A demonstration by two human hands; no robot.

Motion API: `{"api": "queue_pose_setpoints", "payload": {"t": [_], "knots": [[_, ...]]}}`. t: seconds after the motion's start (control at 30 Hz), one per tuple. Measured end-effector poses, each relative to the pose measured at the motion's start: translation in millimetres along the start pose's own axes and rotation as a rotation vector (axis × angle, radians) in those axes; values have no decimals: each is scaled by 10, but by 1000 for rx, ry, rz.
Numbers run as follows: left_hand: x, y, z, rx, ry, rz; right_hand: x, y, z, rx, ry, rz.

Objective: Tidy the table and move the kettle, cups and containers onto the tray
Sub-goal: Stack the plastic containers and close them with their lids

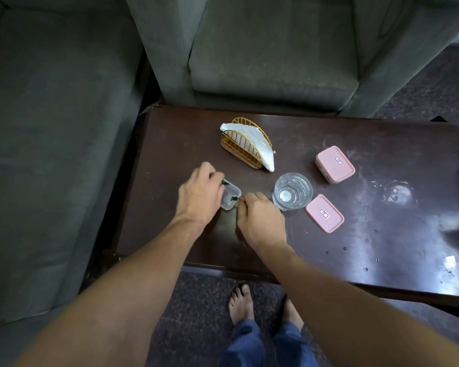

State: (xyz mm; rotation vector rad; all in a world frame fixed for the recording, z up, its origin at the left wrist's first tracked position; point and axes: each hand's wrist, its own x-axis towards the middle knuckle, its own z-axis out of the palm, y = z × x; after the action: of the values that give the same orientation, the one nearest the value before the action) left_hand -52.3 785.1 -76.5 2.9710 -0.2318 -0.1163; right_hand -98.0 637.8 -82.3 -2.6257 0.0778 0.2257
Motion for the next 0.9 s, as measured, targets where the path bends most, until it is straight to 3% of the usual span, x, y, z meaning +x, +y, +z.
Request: {"api": "queue_pose_setpoints", "payload": {"t": [0.17,0.33,0.53,0.77,0.9], "knots": [[-35,-230,42,-60,-105,-21,185,-209,55,-12,-36,-25],[-80,-191,120,-147,-28,-102,89,-115,74,-1,-22,-3],[36,-52,195,-203,-117,-294,-294,505,-23,-171,-140,108],[-3,341,282,-209,-169,-241,-299,1310,-411,-217,52,346],[-124,608,371,-227,-174,-194,-179,1649,-565,-283,4,367]]}}
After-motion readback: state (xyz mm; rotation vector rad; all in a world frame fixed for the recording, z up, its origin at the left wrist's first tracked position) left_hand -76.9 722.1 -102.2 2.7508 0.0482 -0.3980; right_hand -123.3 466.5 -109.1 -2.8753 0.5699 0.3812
